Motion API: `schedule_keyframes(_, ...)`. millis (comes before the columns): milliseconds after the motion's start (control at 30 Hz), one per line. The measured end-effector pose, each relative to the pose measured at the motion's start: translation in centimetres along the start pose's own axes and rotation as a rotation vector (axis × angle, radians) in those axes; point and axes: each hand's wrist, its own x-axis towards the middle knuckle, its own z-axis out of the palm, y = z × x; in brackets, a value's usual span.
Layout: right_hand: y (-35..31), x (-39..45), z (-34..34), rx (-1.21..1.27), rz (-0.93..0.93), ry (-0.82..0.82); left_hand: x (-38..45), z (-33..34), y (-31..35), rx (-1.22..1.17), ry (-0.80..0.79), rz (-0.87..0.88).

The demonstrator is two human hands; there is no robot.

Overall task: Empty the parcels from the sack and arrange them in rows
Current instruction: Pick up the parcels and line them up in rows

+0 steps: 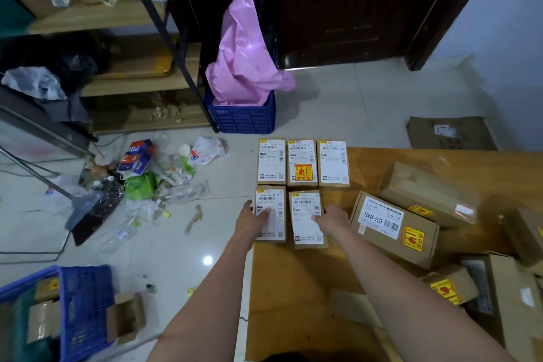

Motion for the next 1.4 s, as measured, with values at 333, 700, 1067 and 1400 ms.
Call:
schedule_keyframes(333, -0.5, 0.7, 1.0, 0.076, 0.042, 0.035, 0.8, -0.3, -0.3, -0.071, -0.049, -0.011)
schedule_keyframes(700, -0.7, 0.5, 1.3, 0.092, 0.014, -0.010, 1.1, 0.0, -0.7, -0.076, -0.043, -0.012)
schedule_keyframes(1067, 1.7, -0.2, -7.3, -0.280, -0.288, 0.605, -3.0, 4.6, 6.1, 0.049, 0.437, 0.517)
schedule_keyframes(1400, 10.9, 3.2, -20.1, -0.627, -0.064, 0.421, -6.5, 18.3, 7.9, 0.380, -0.327, 0.383)
